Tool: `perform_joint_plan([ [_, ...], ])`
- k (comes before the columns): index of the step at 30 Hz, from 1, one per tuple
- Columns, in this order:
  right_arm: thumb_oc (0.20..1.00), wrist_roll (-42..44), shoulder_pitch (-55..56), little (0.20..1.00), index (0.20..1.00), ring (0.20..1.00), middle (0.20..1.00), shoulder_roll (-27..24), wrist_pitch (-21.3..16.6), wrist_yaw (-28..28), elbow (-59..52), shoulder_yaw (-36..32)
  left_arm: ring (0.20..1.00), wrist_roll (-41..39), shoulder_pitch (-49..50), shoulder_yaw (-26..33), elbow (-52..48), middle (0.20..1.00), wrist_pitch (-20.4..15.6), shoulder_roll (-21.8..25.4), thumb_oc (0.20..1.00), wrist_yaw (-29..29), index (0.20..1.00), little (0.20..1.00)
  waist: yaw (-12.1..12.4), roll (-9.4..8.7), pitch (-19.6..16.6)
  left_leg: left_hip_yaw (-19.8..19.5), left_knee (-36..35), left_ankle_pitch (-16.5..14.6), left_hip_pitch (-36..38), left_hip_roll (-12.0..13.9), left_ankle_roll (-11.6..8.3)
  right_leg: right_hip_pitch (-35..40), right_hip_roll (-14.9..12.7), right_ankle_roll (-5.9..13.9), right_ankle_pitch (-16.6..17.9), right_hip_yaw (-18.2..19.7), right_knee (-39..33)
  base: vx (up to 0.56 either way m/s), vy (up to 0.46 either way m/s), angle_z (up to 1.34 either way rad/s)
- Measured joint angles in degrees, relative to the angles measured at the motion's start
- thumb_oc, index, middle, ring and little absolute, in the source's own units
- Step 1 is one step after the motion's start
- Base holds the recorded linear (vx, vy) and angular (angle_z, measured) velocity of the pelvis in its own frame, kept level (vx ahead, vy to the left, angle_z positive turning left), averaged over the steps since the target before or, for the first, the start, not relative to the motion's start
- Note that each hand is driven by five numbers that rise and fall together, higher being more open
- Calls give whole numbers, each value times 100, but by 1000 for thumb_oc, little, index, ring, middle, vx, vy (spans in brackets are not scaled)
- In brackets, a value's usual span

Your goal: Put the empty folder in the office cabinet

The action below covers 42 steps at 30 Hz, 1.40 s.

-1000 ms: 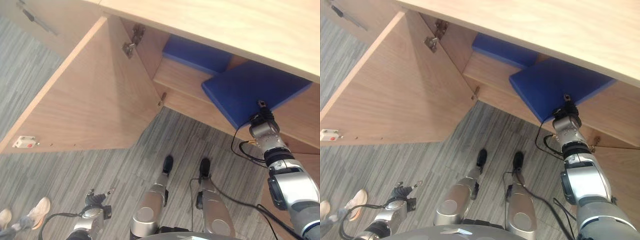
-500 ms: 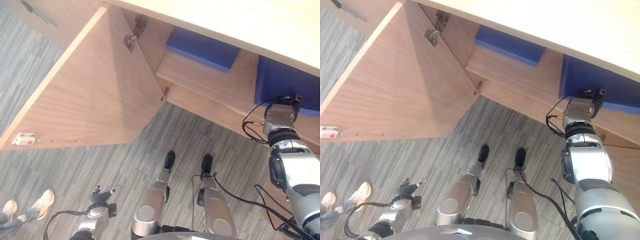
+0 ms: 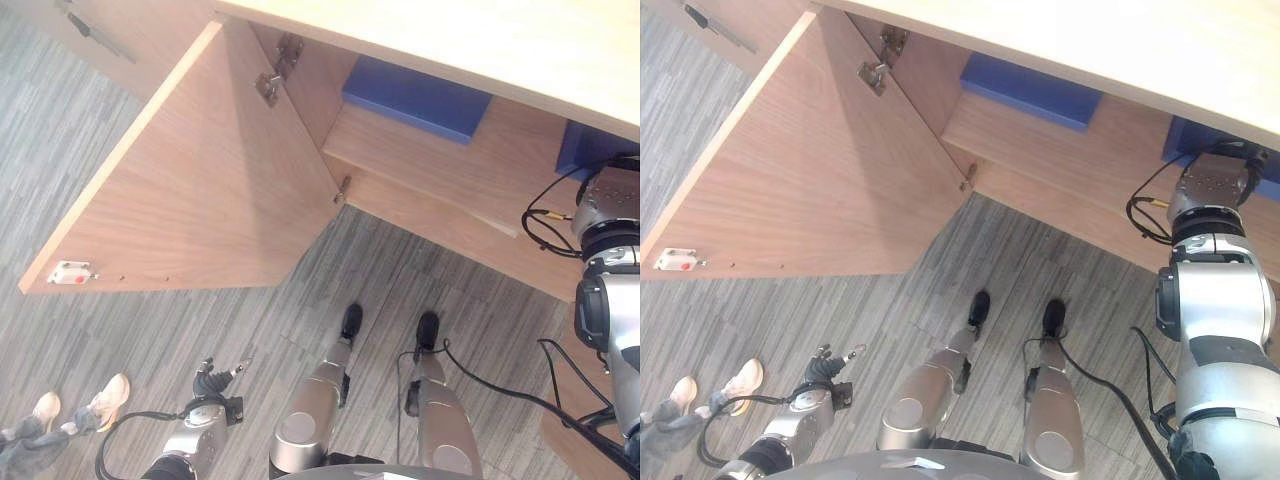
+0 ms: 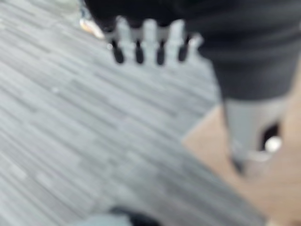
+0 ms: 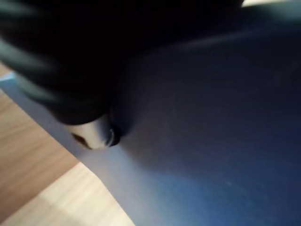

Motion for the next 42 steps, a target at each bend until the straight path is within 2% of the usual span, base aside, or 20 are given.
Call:
perform_joint_plan([
  [3, 200, -276, -1, 200, 200, 200, 200, 14, 523, 119, 166, 90, 1000, -38, 0, -8, -123, 1000, -17, 10, 1000, -19, 1000, 1000, 36, 0, 0, 2, 0, 0, -44, 0, -12, -46, 1, 0, 15, 6, 0, 0, 0, 0],
  [6, 200, -500, 0, 200, 200, 200, 200, 4, 878, 269, 192, 89, 1000, -55, 0, 1, -236, 1000, -24, 45, 1000, -36, 1000, 1000, 62, 0, 0, 8, 0, 54, -108, -1, -8, -107, -1, -19, 53, 9, 0, 0, 0, 0],
  [10, 200, -743, -1, 200, 200, 200, 200, 3, 1114, 396, 200, 170, 1000, -66, 0, 1, -255, 1000, -36, 45, 1000, -61, 1000, 1000, 107, 0, 0, 13, 0, 66, -106, -2, -2, -105, 1, -20, 54, 10, 0, 0, 0, 0],
  [16, 200, -798, -2, 200, 200, 200, 200, 3, 1245, 470, 203, 216, 1000, -224, 1, 0, -239, 1000, -36, 46, 1000, -95, 1000, 1000, 135, -1, 0, 18, 0, 71, -106, -2, -3, -97, 0, -17, 57, 10, 0, 0, 0, 0],
  [18, 200, -798, -2, 200, 200, 200, 200, 3, 1241, 459, 203, 237, 1000, -224, 1, 0, -239, 1000, -37, 46, 1000, -95, 1000, 1000, 135, -2, 0, 18, 0, 72, -106, -2, -3, -97, 0, -17, 58, 9, 0, 0, 0, 0],
  [26, 200, -1032, -366, 200, 200, 200, 200, 2, 182, -425, 412, 296, 1000, -248, 2, -95, -282, 1000, -58, 46, 1000, -53, 1000, 1000, 133, -5, 1, 26, 0, 78, -99, -2, 4, -100, 1, -8, 66, 15, 0, -1, -1, -1],
  [37, 200, -1014, -558, 200, 200, 200, 200, -2, 275, -539, 413, 531, 1000, -268, 2, -165, -463, 1000, -43, 46, 1000, 10, 1000, 1000, 157, -6, 2, 45, 0, 76, -105, 3, -12, -102, 5, 7, 56, 17, -1, 0, 0, 0],
  [42, 200, -1082, -592, 200, 200, 200, 200, -5, 221, -1006, 439, 533, 1000, -269, 1, -167, -504, 1000, -33, 51, 1000, 21, 1000, 1000, 155, -7, 3, 55, -1, 79, -115, 4, -8, -114, 5, 6, 57, 18, 0, 0, 0, 0],
])
